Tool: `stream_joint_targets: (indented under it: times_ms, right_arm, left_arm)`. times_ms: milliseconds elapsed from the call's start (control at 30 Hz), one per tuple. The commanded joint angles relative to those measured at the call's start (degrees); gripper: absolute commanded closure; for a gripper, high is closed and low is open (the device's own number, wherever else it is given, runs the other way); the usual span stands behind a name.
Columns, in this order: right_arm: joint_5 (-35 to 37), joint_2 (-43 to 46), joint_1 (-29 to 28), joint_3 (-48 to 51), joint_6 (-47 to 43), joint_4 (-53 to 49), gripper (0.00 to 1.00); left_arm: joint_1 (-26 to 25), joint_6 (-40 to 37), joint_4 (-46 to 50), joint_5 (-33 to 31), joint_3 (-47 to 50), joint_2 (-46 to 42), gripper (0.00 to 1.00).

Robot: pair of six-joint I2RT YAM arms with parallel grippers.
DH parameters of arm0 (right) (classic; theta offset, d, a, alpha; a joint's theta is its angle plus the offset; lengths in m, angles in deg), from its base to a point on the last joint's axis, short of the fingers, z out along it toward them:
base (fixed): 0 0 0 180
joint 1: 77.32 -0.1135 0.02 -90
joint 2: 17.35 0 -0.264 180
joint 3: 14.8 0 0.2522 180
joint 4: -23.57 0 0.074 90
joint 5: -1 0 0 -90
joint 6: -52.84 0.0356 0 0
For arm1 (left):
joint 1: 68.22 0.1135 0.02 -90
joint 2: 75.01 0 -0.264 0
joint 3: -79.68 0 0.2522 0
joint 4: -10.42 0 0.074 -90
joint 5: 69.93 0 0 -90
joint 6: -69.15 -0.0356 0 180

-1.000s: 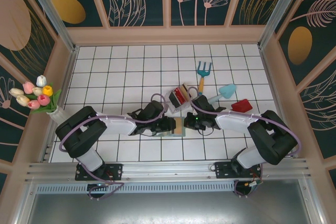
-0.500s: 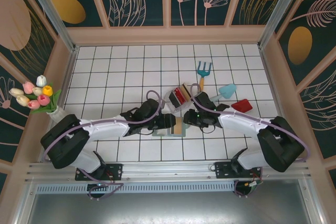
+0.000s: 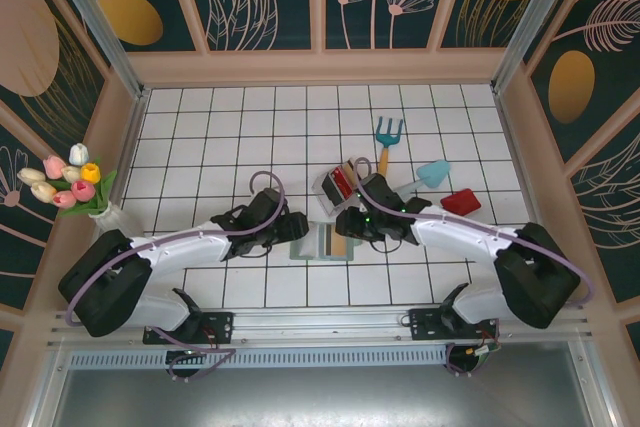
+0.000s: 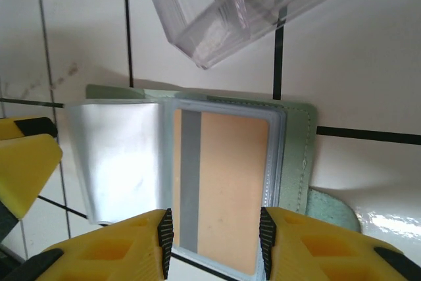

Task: Put the credit cards into the card holder
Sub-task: Flip over the card slot in the card holder.

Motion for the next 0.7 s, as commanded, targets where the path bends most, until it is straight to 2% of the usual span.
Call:
stream_joint_targets:
  times_ms: [0,267,667]
  right_arm:
    - [-1.46,-3.23,-0.67,-1.82,1.39,1.16,0.57]
    - [-1.04,-7.47,-0.87,-1.97,1.94,1.83,0.58]
    - [-3.67,-8.21,-0.85,-2.26,1.51,4.91,0.68]
  left_arm:
    - [0.3,-1.6,0.57,0.73,0.47,0.48,0.35]
    - [0.34,-2.1,-1.52,2.83,0.54,3.22,0.4]
    - [0.32,-2.04,-5.36,6.91,1.26,7.21,0.63]
